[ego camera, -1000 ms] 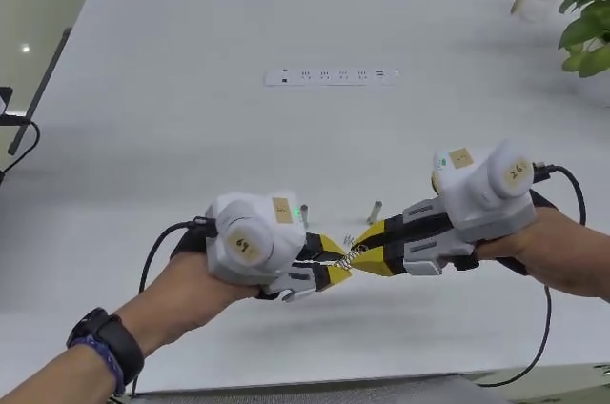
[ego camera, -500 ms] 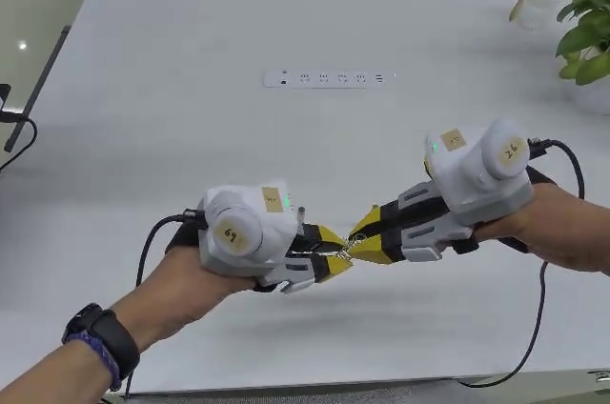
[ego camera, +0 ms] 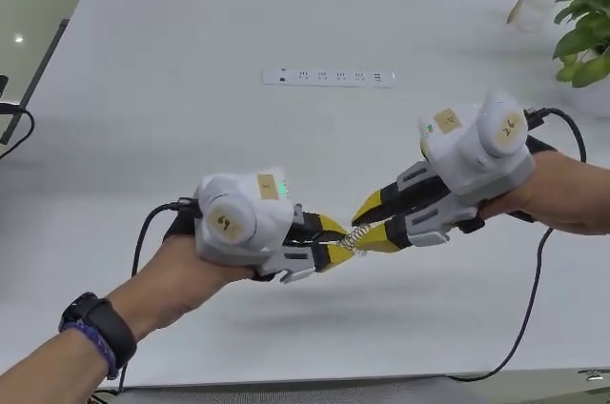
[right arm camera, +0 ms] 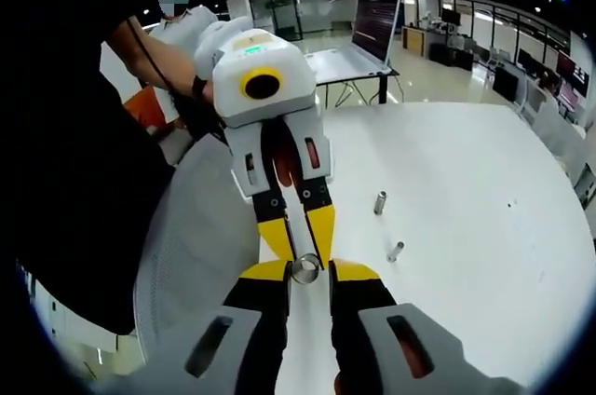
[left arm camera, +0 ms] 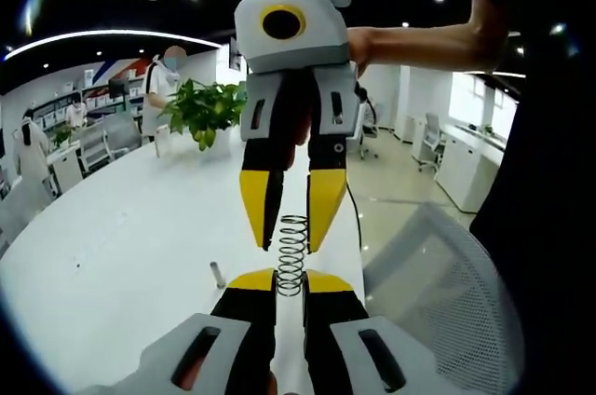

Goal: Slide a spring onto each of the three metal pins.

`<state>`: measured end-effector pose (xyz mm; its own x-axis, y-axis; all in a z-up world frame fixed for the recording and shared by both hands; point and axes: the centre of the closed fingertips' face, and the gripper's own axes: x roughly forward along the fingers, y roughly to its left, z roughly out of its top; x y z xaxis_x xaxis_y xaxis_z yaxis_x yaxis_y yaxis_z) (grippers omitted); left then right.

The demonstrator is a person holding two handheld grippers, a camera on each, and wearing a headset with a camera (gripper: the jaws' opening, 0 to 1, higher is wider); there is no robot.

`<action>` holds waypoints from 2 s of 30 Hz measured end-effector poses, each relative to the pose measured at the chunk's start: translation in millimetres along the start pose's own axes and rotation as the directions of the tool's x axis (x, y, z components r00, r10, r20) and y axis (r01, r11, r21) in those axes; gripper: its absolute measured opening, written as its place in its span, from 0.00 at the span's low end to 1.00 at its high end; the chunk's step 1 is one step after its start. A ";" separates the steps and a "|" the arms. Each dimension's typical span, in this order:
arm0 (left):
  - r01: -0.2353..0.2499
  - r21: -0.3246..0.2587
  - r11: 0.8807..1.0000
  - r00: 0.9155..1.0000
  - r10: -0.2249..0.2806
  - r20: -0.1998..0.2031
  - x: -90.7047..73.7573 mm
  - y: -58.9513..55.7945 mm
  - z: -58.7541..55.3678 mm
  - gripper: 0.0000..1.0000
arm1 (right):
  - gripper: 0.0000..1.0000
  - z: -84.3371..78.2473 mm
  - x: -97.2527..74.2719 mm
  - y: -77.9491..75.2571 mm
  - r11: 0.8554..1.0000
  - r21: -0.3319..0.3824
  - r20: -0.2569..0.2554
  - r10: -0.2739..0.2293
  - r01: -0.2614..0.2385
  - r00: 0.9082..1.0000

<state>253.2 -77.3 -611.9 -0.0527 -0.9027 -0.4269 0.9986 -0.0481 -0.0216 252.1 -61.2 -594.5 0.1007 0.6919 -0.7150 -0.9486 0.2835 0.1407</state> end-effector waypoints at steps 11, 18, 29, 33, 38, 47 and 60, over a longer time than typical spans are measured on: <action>0.006 0.011 1.000 1.000 -0.006 0.010 0.1 -0.5 7.0 0.02 | 0.18 -0.2 0.1 8.2 0.993 -0.107 -0.096 0.032 -0.042 0.995; 0.012 0.016 1.000 1.000 -0.012 0.010 1.9 -1.4 8.7 0.02 | 0.15 -0.6 2.9 11.1 0.986 -0.154 -0.129 0.045 -0.064 0.991; 0.014 0.011 1.000 1.000 -0.014 0.010 2.2 0.3 9.4 0.02 | 0.10 -4.2 4.2 6.6 0.977 -0.200 -0.166 0.039 -0.073 0.985; 0.017 0.010 1.000 1.000 -0.017 0.009 2.3 0.0 9.0 0.02 | 0.09 -4.6 4.7 6.2 0.975 -0.209 -0.174 0.038 -0.075 0.984; 0.017 0.008 1.000 1.000 -0.017 0.005 2.7 -0.3 7.4 0.02 | 0.09 -6.2 6.3 4.7 0.974 -0.213 -0.178 0.033 -0.072 0.983; 0.008 0.004 1.000 1.000 -0.008 -0.004 3.3 1.4 3.2 0.03 | 0.09 -7.6 10.4 2.2 0.974 -0.217 -0.183 0.025 -0.065 0.983; -0.005 -0.020 1.000 1.000 0.005 -0.020 0.8 0.8 -4.3 0.11 | 0.09 -15.0 12.7 -6.2 0.976 -0.213 -0.201 0.007 -0.051 0.980</action>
<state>254.0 -76.3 -616.2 -0.0480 -0.8944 -0.4448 0.9987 -0.0351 -0.0372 254.7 -64.2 -614.7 0.0315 0.5466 -0.8368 -0.9946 0.1001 0.0280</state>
